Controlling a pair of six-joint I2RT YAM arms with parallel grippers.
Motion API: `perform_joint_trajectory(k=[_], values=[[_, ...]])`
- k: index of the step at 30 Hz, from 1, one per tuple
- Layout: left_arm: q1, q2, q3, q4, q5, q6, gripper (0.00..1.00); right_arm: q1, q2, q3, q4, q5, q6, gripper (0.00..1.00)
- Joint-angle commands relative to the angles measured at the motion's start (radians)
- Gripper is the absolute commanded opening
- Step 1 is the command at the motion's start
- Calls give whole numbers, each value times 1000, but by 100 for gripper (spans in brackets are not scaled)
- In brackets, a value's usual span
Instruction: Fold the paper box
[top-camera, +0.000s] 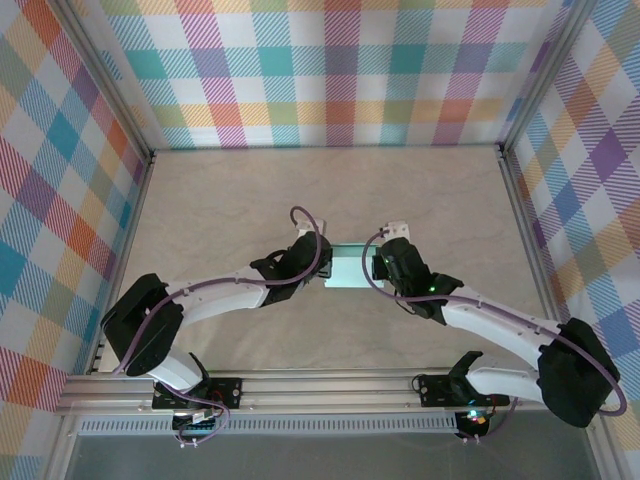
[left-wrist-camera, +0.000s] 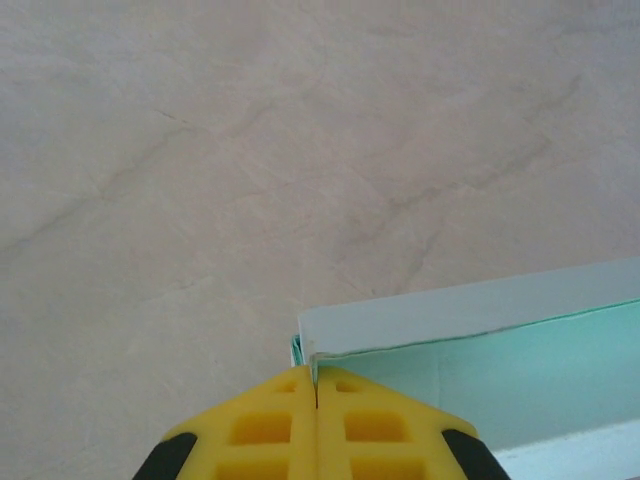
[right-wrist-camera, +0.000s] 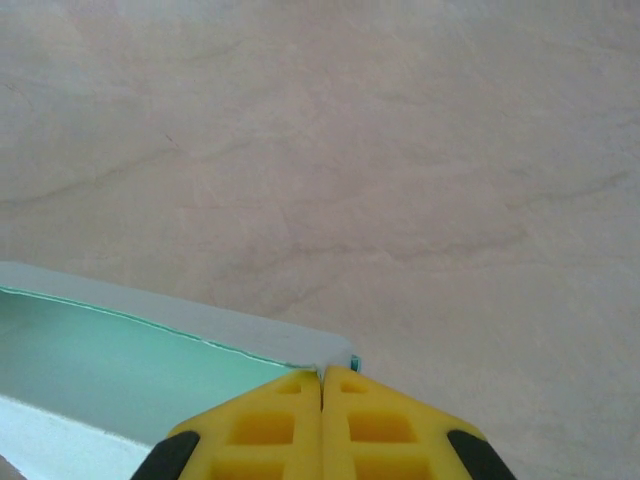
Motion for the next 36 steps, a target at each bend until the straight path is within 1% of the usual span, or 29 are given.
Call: perform_joint_trajectory(k=[1, 5, 9, 16, 19, 26, 34, 36], values=[[-18, -36, -9, 110, -32, 37, 0, 16, 16, -10, 161, -37, -55, 5], [-18, -30, -5, 126, -68, 57, 0, 16, 47, -3, 211, -38, -90, 5], [-18, -18, 6, 155, -98, 112, 0, 15, 93, 23, 255, -38, -125, 5], [-18, 8, -18, 256, -135, 189, 0, 11, 171, 36, 365, -55, -147, 5], [-18, 25, -40, 297, -129, 185, 0, 9, 208, 19, 417, -57, -148, 4], [-18, 44, -116, 402, -118, 169, 0, 10, 238, -11, 454, -75, -136, 5], [-19, 49, -135, 408, -108, 174, 0, 10, 242, -45, 437, -84, -50, 8], [-19, 51, -137, 407, -106, 177, 0, 10, 234, -50, 428, -84, -47, 11]])
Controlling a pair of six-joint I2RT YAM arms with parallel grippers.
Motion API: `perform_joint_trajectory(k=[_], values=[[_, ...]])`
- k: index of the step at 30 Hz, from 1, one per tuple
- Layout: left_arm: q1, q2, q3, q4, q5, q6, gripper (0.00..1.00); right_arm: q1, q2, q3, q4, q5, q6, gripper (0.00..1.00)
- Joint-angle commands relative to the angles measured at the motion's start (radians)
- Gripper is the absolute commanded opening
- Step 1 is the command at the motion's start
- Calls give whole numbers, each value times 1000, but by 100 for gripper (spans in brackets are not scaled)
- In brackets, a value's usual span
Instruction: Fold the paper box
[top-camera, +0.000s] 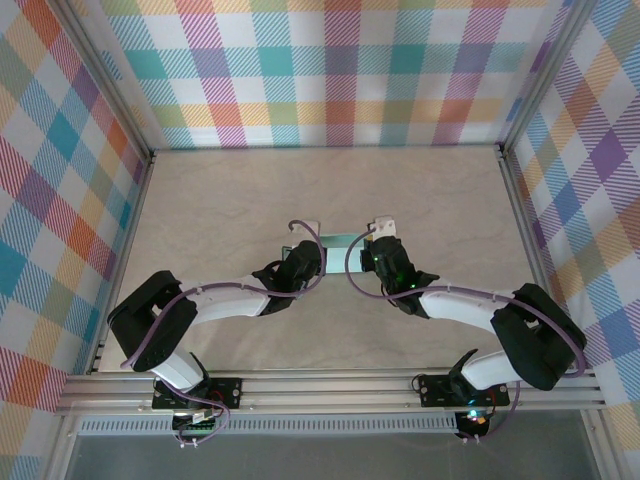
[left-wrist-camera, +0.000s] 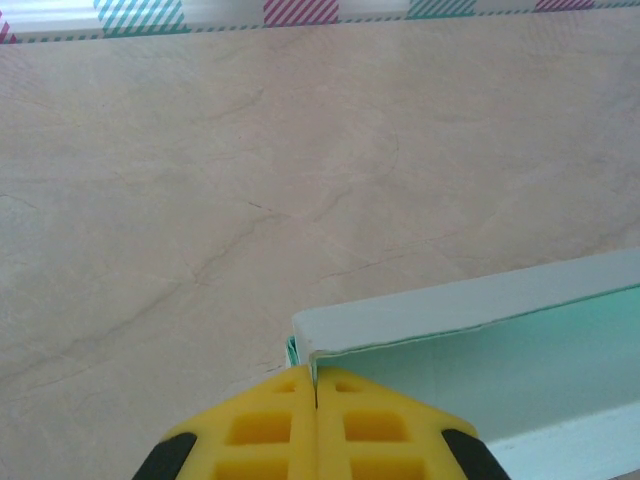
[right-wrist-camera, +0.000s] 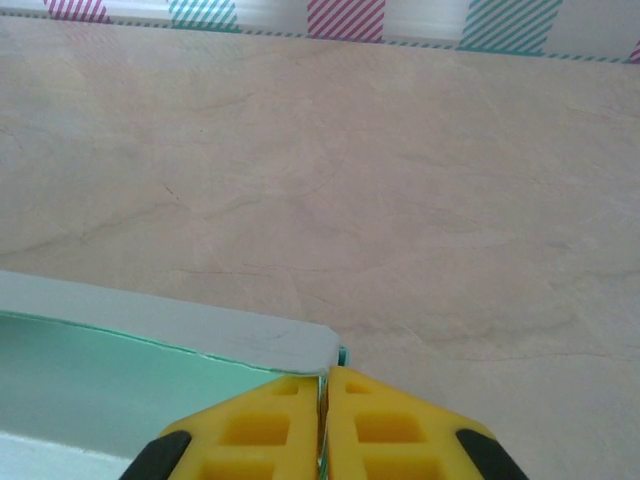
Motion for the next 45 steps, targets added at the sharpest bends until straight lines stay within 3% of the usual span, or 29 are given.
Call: perform_joint_trajectory(k=[1, 13, 18, 23, 27, 32, 45], values=[[-20, 11, -7, 91, 94, 23, 0, 23, -11, -16, 33, -109, 34, 14], [-28, 20, 13, 38, 79, 60, 0, 22, -102, -25, -3, -102, 36, 60], [-29, 28, 13, 38, 73, 60, 0, 15, -181, -32, -42, -97, 41, 72], [-29, 31, 11, 41, 71, 64, 0, -41, -236, -2, -107, -146, 158, 75], [-29, 29, 4, 47, 70, 64, 0, -100, -216, 105, -301, -178, 303, 75], [-29, 31, 2, 50, 66, 66, 0, -182, -137, 219, -492, -306, 456, 72], [-31, 18, -10, 27, 60, 48, 1, -194, -46, 134, -408, -398, 536, 72]])
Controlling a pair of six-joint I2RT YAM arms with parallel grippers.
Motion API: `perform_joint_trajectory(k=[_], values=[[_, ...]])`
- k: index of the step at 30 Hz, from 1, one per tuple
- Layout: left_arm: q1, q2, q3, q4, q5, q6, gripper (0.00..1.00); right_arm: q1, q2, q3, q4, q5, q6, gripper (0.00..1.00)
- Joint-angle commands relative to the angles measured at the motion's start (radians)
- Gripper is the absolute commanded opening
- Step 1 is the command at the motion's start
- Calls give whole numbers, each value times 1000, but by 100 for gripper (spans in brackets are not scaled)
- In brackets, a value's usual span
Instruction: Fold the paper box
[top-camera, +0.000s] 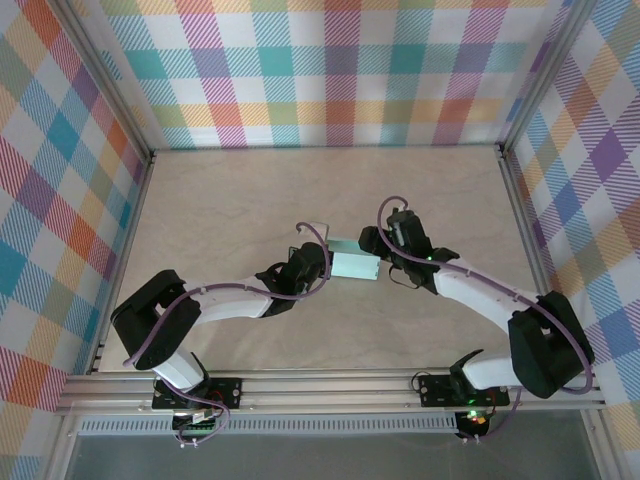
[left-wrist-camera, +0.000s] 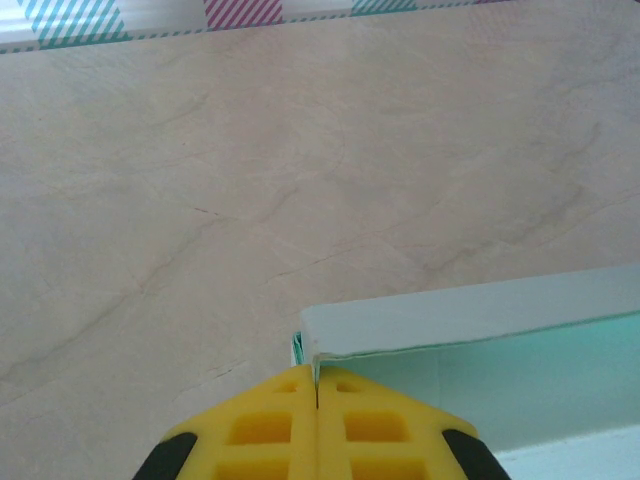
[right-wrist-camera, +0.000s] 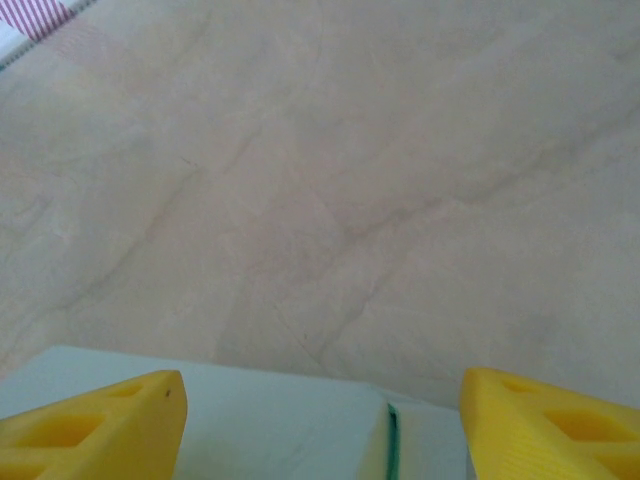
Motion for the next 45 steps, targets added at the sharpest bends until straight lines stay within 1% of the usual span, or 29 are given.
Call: perform_joint_trajectory(k=[1, 8, 16, 27, 30, 35, 41, 45], values=[[-13, 1, -11, -18, 7, -6, 2, 3, 3, -49, 51, -30, 36, 72], [-15, -8, -18, -13, 14, -14, 11, 4, -6, -131, 147, -19, 25, 72], [-16, -39, -42, -7, 11, -22, 15, 16, -11, -172, 175, 0, 22, 71], [-16, -89, -68, -23, 29, -28, 36, 25, -4, -172, 170, 25, 26, 71], [-16, -105, -71, -44, 48, -40, 40, 25, 2, -173, 170, 29, 29, 71], [-16, -116, -84, -52, 64, -34, 42, 27, 16, -165, 165, 33, 33, 71], [-12, -141, -102, -58, 136, -11, 45, 27, 28, -146, 142, 37, 35, 71], [-8, -183, -133, -42, 189, 9, 50, 26, 27, -143, 137, 38, 33, 71]])
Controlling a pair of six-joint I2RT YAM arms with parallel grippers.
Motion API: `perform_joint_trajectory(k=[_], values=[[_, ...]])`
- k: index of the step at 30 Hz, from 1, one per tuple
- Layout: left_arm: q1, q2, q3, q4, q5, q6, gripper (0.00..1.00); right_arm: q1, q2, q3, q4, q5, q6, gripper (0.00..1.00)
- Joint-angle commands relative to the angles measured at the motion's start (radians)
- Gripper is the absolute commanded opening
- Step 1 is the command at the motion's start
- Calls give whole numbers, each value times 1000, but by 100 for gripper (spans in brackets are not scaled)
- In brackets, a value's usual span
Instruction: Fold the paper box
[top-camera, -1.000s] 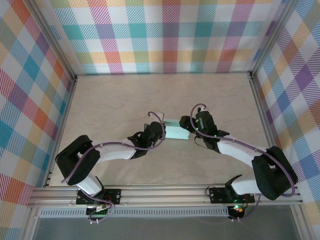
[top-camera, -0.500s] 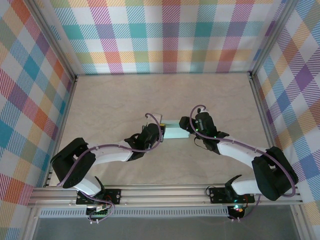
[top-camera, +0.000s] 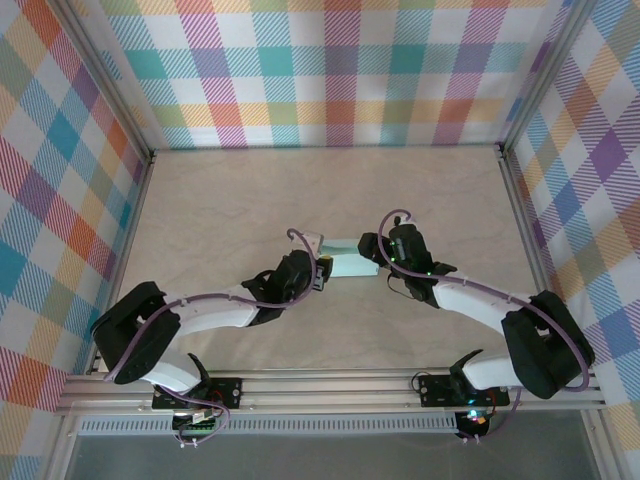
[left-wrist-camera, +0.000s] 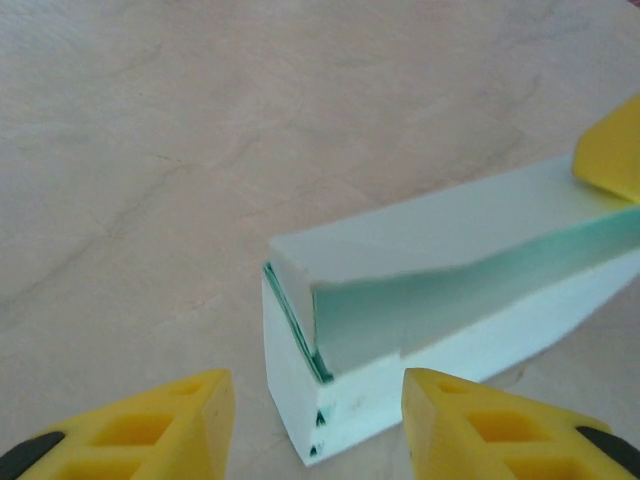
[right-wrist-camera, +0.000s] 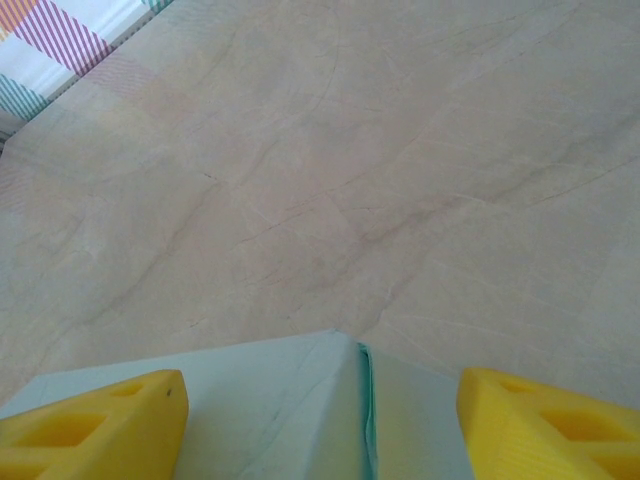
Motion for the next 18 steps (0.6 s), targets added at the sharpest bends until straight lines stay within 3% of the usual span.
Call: perform_joint_trajectory(k=[1, 3, 5, 7, 10, 12, 18], values=[[-6, -66, -32, 2, 63, 27, 51, 6, 29, -8, -102, 22, 0, 71], [-2, -98, -50, 16, 76, 26, 56, 3, 29, -7, -102, 22, 0, 71], [8, -135, -55, 11, 87, -1, 72, 4, 30, -7, -101, 19, -3, 71], [28, -162, -41, -15, 126, -32, 76, 4, 30, -8, -98, 9, -5, 71], [54, -176, -4, -56, 171, -97, 94, 4, 29, -10, -94, 4, -7, 71], [69, -176, 12, -58, 189, -148, 100, 4, 29, -11, -94, 4, -10, 71], [151, -156, 63, -136, 228, -401, 100, 4, 18, -16, -90, -2, -19, 71]])
